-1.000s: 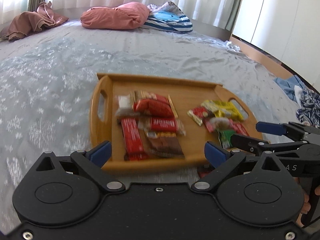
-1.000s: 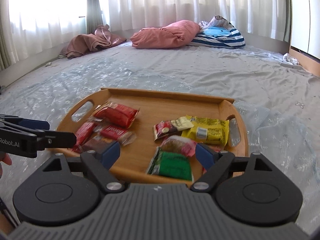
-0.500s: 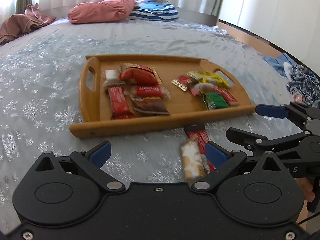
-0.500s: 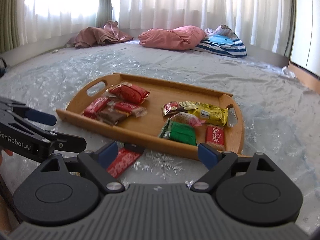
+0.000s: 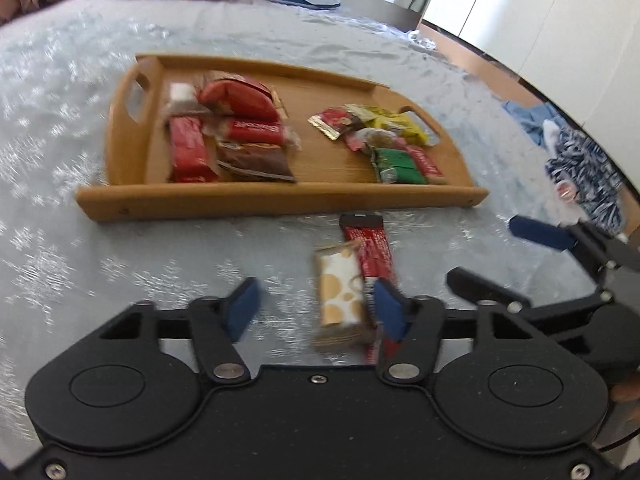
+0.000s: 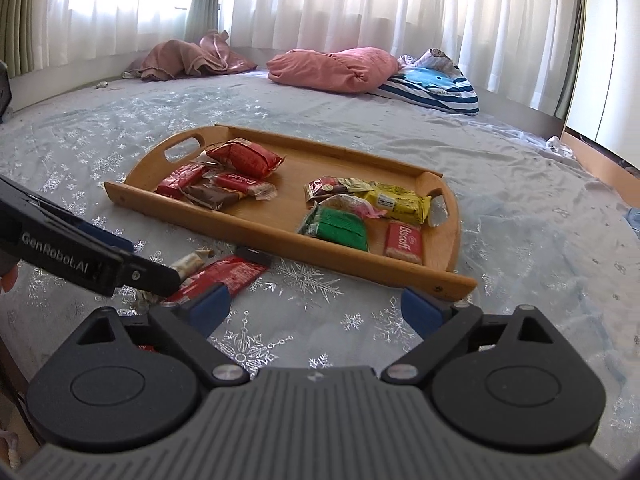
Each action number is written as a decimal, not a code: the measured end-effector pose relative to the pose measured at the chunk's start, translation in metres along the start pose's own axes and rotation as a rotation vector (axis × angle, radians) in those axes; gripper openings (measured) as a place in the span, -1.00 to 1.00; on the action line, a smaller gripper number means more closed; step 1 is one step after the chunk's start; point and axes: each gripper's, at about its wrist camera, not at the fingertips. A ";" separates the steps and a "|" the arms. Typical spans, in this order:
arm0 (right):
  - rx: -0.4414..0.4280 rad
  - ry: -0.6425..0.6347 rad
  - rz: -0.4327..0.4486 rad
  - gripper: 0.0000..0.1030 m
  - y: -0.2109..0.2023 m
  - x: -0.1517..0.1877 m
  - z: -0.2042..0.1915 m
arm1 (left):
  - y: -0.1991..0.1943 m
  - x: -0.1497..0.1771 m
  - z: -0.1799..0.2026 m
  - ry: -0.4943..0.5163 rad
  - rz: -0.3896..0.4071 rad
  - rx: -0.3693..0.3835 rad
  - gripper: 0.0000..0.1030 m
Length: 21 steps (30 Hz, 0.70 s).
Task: Organize snacks
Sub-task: 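Grasp the cookie-print bar with the left tool while the right tool moves to the red stick packet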
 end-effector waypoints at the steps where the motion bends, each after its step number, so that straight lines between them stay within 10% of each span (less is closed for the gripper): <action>1: -0.001 0.002 0.000 0.93 0.000 0.000 0.000 | 0.001 0.000 0.001 -0.003 0.002 -0.002 -0.07; 7: -0.005 0.000 -0.012 0.93 0.002 0.004 -0.004 | 0.005 -0.001 0.005 -0.066 -0.018 0.044 -0.65; 21: -0.116 0.098 0.014 0.94 0.001 -0.002 -0.019 | -0.021 -0.004 0.006 0.017 0.102 -0.062 -0.67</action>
Point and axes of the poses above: each gripper's, at about its wrist camera, not at the fingertips, and y roughly the way its jaws point, z to its right, x to its underside, and after that the axes turned 14 degrees about -y, right-handed
